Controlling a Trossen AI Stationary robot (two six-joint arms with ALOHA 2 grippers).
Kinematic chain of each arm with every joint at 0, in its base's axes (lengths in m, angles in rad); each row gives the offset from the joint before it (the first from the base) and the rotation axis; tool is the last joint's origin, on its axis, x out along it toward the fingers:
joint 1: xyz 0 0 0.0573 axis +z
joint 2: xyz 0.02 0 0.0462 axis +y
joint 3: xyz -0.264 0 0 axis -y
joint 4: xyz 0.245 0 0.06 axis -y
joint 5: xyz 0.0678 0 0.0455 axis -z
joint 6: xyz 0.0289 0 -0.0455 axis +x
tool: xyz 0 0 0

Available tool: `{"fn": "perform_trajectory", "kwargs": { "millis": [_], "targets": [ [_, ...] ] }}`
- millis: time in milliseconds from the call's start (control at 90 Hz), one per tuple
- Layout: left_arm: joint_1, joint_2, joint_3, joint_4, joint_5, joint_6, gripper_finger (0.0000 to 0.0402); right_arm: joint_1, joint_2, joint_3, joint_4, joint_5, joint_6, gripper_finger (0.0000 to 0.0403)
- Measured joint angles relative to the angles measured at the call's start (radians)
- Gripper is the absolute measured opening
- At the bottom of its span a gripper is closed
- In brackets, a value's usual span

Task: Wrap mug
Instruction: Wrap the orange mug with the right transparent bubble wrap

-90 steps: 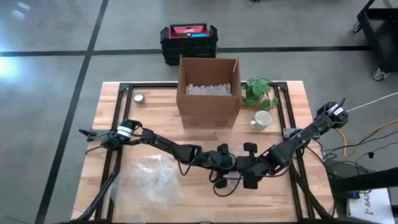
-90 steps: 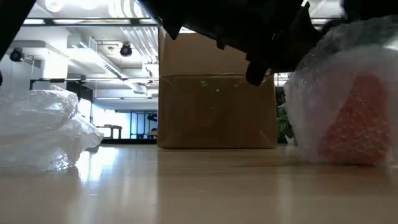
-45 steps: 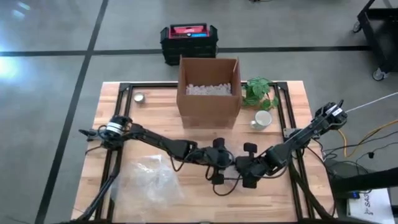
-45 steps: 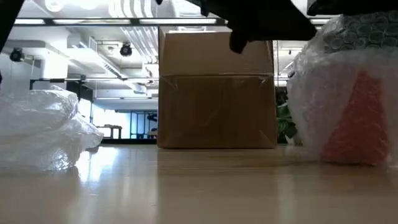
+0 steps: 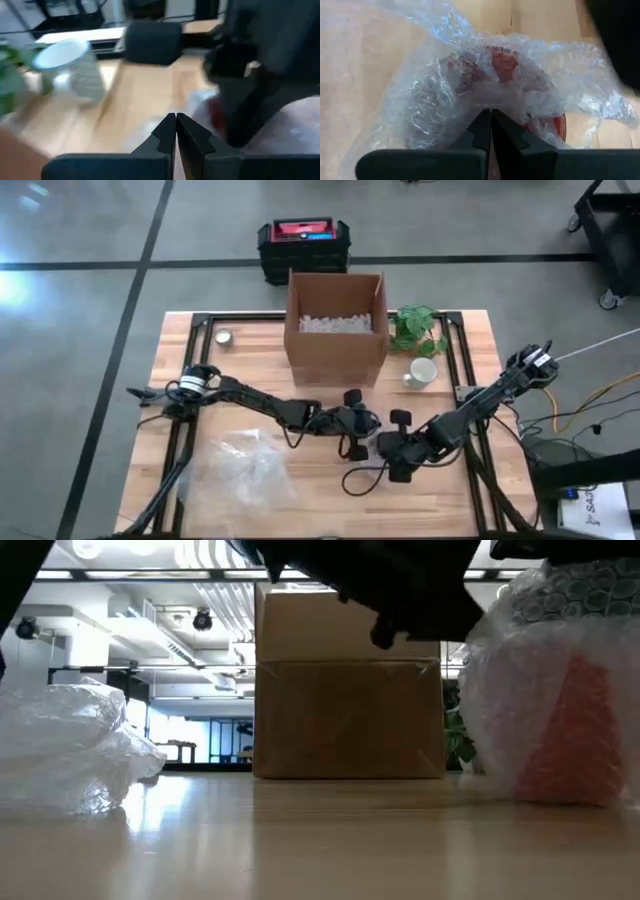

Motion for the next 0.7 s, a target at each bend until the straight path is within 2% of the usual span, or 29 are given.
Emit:
{"fn": "perform_trajectory", "kwargs": {
  "millis": [256,422,700],
  "targets": [
    [-0.004,0.026,0.0,0.033,0.161,-0.033,0.0,-0.003,0.0,0.0,0.01,0.0,-0.007,0.0],
    [-0.016,0.023,0.0,0.105,0.177,-0.028,0.0,-0.005,0.0,0.0,0.013,0.0,-0.007,0.0],
    [-0.023,0.012,0.0,0.115,0.247,-0.056,0.0,-0.004,0.0,0.0,0.018,-0.003,-0.003,0.0]
  ]
}}
